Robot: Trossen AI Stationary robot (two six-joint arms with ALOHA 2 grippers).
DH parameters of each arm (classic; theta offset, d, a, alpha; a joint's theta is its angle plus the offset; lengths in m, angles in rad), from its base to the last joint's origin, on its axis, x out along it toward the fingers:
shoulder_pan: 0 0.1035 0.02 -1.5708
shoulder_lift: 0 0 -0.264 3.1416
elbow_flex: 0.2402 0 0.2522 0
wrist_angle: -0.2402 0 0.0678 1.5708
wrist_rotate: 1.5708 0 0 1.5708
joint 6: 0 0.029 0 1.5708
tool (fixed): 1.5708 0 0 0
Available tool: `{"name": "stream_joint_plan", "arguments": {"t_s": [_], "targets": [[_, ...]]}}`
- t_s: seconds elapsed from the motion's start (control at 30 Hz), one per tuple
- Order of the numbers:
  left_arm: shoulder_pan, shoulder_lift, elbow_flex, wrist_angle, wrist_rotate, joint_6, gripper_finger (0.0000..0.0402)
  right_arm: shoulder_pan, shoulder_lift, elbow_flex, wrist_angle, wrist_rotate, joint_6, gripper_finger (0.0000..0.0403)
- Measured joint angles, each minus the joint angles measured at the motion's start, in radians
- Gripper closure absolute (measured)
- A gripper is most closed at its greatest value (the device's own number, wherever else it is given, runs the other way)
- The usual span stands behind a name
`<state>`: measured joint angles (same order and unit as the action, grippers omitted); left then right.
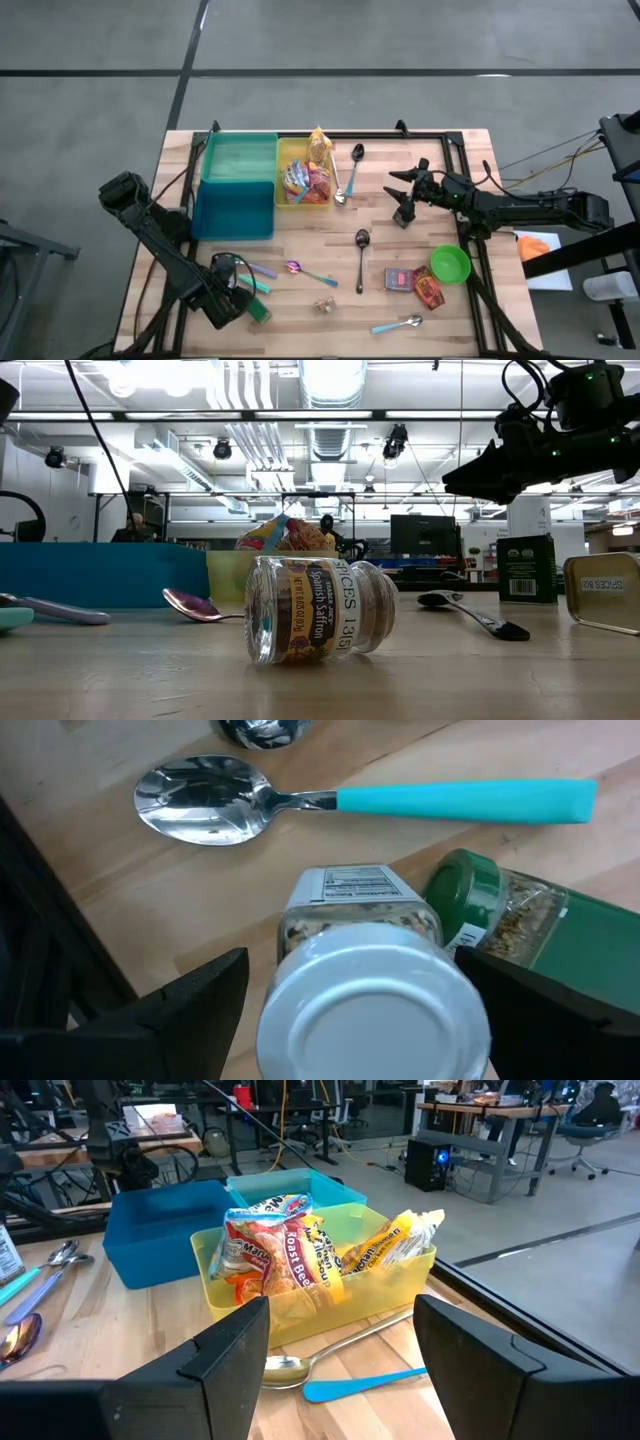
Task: Pick & Place Food Item
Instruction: Put the white spice bottle into the green bin
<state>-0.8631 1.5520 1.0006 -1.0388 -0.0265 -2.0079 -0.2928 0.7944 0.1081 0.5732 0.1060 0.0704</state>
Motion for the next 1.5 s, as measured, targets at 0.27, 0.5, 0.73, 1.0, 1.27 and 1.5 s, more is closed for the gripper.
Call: {"name": "stream_joint_plan", "arguments": {"t_s": [0.27,0.5,0.73,1.0,1.27,1.5], "targets": [[0.000,0.000,0.001,0.004,-0.014,0.000,0.0075,0.000,0.000,0.000,0.000,0.000,0.000,0.0156],[0.000,0.000,0.001,0.003,-0.014,0.000,0.0167,0.000,0.000,0.000,0.000,0.000,0.000,0.0156],[0.000,-0.002,0.000,0.000,-0.022,-0.003,0.0216,0.000,0.000,0.000,0.000,0.000,0.000,0.0156],[0.000,-0.002,0.000,-0.001,-0.034,-0.004,0.0216,0.000,0.000,0.000,0.000,0.000,0.000,0.0156],[0.000,-0.002,0.001,-0.001,-0.056,-0.004,0.0216,0.000,0.000,0.000,0.000,0.000,0.000,0.0156],[0.001,-0.002,0.021,0.003,-0.093,0.001,0.0216,0.000,0.000,0.000,0.000,0.000,0.000,0.0156]]}}
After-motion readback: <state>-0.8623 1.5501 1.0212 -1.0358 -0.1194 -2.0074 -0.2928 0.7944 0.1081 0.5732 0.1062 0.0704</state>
